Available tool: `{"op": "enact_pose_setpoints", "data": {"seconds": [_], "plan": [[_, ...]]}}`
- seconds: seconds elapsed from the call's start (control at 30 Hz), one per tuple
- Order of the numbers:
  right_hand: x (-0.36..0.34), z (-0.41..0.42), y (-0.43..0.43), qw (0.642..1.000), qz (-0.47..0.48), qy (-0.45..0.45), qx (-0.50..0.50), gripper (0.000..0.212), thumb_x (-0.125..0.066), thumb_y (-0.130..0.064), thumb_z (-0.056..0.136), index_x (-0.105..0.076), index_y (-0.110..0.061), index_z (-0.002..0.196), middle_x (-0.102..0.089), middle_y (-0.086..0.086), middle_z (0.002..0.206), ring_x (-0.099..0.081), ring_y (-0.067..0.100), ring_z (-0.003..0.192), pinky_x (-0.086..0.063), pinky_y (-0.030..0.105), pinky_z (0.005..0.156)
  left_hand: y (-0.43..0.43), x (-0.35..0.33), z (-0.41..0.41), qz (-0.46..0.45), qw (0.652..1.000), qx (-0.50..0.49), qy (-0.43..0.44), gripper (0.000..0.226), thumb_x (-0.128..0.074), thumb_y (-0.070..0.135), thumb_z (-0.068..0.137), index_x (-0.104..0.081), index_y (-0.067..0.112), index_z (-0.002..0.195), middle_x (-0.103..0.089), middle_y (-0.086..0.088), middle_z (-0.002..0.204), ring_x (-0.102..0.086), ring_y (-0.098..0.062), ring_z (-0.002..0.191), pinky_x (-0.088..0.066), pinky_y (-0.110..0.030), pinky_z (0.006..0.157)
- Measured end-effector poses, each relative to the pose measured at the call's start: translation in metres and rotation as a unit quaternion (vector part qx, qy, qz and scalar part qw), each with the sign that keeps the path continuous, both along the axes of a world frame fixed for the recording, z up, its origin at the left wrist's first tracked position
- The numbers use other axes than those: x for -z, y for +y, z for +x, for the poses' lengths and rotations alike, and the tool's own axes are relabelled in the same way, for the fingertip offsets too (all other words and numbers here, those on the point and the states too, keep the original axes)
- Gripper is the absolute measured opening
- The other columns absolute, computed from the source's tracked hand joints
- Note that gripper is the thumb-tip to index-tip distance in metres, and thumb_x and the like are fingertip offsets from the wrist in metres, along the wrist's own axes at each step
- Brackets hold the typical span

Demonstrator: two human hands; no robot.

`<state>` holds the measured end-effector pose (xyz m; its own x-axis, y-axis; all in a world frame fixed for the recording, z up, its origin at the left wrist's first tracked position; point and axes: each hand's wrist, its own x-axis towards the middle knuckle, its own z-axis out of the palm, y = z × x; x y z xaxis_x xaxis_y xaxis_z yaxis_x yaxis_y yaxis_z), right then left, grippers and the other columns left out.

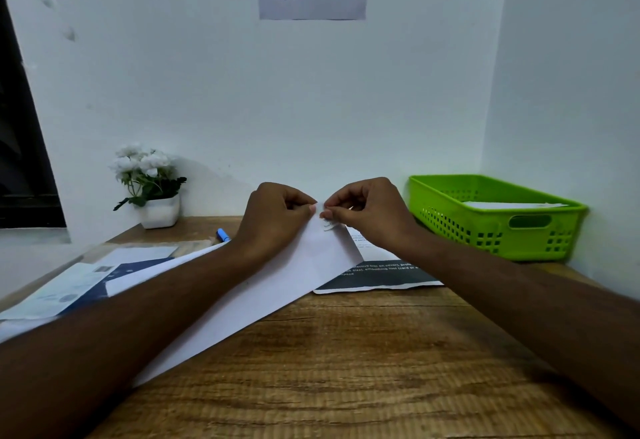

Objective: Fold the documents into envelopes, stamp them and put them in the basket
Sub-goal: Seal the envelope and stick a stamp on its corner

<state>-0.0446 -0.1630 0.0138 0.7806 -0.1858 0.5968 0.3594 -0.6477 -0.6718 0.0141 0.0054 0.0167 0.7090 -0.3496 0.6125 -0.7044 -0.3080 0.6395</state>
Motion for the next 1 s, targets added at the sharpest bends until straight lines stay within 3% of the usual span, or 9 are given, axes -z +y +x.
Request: {"op": "enact_pose_setpoints", "data": {"seconds": [0.13, 0.27, 0.47, 0.6, 0.73, 1.0], "plan": [[0.000, -0.001, 0.001, 1.000, -0.005, 0.002, 0.004, 0.010, -0.085, -0.028, 0.070, -0.076, -0.027, 0.072, -0.074, -0.007, 0.069, -0.069, 0.010, 0.066, -0.057, 0.046, 0.074, -0.001, 0.000, -0.001, -0.007, 1.000, 0.002, 0.007, 0.012, -0.069, 0.017, 0.083, -0.078, 0.012, 0.089, -0.074, -0.001, 0.080, -0.068, -0.011, 0.075, -0.049, -0.024, 0.070], [0.000, -0.004, 0.003, 1.000, -0.008, 0.009, 0.003, 0.020, -0.082, -0.043, 0.067, -0.076, -0.027, 0.075, -0.074, -0.008, 0.071, -0.072, 0.015, 0.072, -0.058, 0.049, 0.076, 0.001, 0.001, -0.005, -0.011, 1.000, 0.016, 0.007, 0.012, -0.076, 0.027, 0.079, -0.079, 0.017, 0.083, -0.073, 0.004, 0.072, -0.065, -0.004, 0.066, -0.044, -0.017, 0.060], [-0.002, -0.003, 0.005, 1.000, -0.005, 0.009, 0.008, 0.013, -0.083, -0.035, 0.069, -0.076, -0.026, 0.075, -0.074, -0.007, 0.071, -0.072, 0.014, 0.071, -0.058, 0.050, 0.077, 0.000, 0.002, -0.002, -0.006, 1.000, -0.012, -0.019, 0.010, -0.075, 0.023, 0.081, -0.079, 0.015, 0.084, -0.073, 0.001, 0.073, -0.063, -0.003, 0.062, -0.043, -0.017, 0.059], [-0.004, -0.008, 0.007, 1.000, 0.017, 0.013, 0.001, 0.015, -0.085, -0.028, 0.072, -0.074, -0.020, 0.078, -0.074, -0.004, 0.068, -0.069, 0.007, 0.064, -0.059, 0.036, 0.069, 0.001, 0.000, -0.004, -0.004, 0.999, -0.013, -0.034, 0.007, -0.074, 0.020, 0.081, -0.079, 0.015, 0.082, -0.073, 0.001, 0.071, -0.061, -0.002, 0.059, -0.046, -0.019, 0.060], [-0.007, -0.011, 0.009, 0.999, 0.046, 0.018, 0.002, 0.020, -0.086, -0.019, 0.072, -0.071, -0.012, 0.084, -0.074, 0.003, 0.067, -0.064, 0.004, 0.054, -0.047, 0.016, 0.053, 0.000, 0.000, -0.003, 0.005, 0.999, -0.015, -0.046, 0.007, -0.074, 0.020, 0.081, -0.078, 0.015, 0.081, -0.071, 0.003, 0.069, -0.059, 0.000, 0.058, -0.044, -0.017, 0.058], [-0.009, -0.015, 0.011, 0.997, 0.059, 0.043, 0.027, 0.026, -0.089, -0.026, 0.067, -0.070, -0.013, 0.080, -0.073, 0.000, 0.063, -0.066, 0.007, 0.050, -0.041, 0.012, 0.047, -0.001, 0.002, -0.002, 0.005, 0.998, -0.005, -0.055, 0.008, -0.074, 0.021, 0.081, -0.079, 0.014, 0.080, -0.072, 0.002, 0.069, -0.059, -0.002, 0.057, -0.043, -0.019, 0.058]]}}
